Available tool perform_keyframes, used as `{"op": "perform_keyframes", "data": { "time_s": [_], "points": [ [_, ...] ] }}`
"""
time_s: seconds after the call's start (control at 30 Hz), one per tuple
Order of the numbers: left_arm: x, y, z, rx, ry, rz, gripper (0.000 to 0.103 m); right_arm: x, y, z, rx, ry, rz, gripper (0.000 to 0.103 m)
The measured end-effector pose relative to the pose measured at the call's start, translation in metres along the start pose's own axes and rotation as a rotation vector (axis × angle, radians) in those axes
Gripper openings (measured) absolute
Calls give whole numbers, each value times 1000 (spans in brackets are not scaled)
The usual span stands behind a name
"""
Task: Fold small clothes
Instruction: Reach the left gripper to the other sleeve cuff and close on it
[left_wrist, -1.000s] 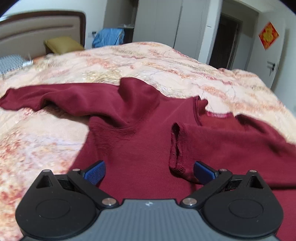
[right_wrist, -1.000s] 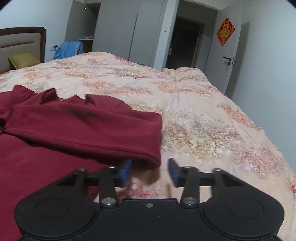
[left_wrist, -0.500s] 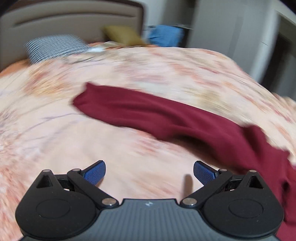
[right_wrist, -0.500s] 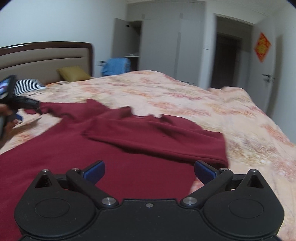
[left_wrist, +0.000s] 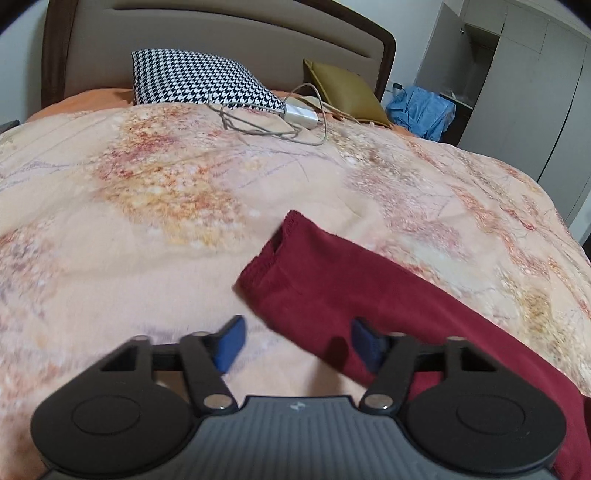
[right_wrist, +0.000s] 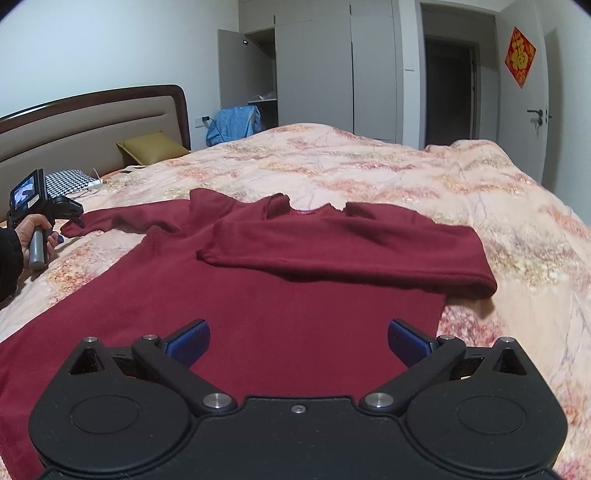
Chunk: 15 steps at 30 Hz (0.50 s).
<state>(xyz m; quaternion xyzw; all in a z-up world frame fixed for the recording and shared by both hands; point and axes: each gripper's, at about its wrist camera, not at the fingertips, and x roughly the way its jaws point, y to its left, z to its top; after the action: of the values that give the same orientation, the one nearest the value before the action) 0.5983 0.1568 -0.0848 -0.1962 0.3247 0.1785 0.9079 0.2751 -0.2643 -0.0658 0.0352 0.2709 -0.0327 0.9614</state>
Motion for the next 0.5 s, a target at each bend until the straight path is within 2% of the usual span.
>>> {"op": "perform_keyframes", "data": {
  "time_s": [0.1, 0.17, 0.23, 0.27, 0.37, 0.5],
  "points": [
    [5, -1, 1, -7, 2, 1, 62, 3, 1, -2, 0, 7, -1, 102],
    [7, -1, 4, -12, -5, 11, 54, 5, 2, -2, -5, 11, -3, 102],
    [10, -1, 7, -6, 0, 44, 15, 6, 2, -2, -3, 10, -3, 102],
    [10, 0, 8, -9, 1, 53, 8, 6, 2, -2, -1, 9, -1, 102],
    [2, 7, 10, -29, -40, 10, 3, 7, 3, -2, 0, 8, 4, 102],
    [-20, 0, 16, 15, -137, -31, 2, 6, 6, 0, 0, -1, 16, 102]
  ]
}}
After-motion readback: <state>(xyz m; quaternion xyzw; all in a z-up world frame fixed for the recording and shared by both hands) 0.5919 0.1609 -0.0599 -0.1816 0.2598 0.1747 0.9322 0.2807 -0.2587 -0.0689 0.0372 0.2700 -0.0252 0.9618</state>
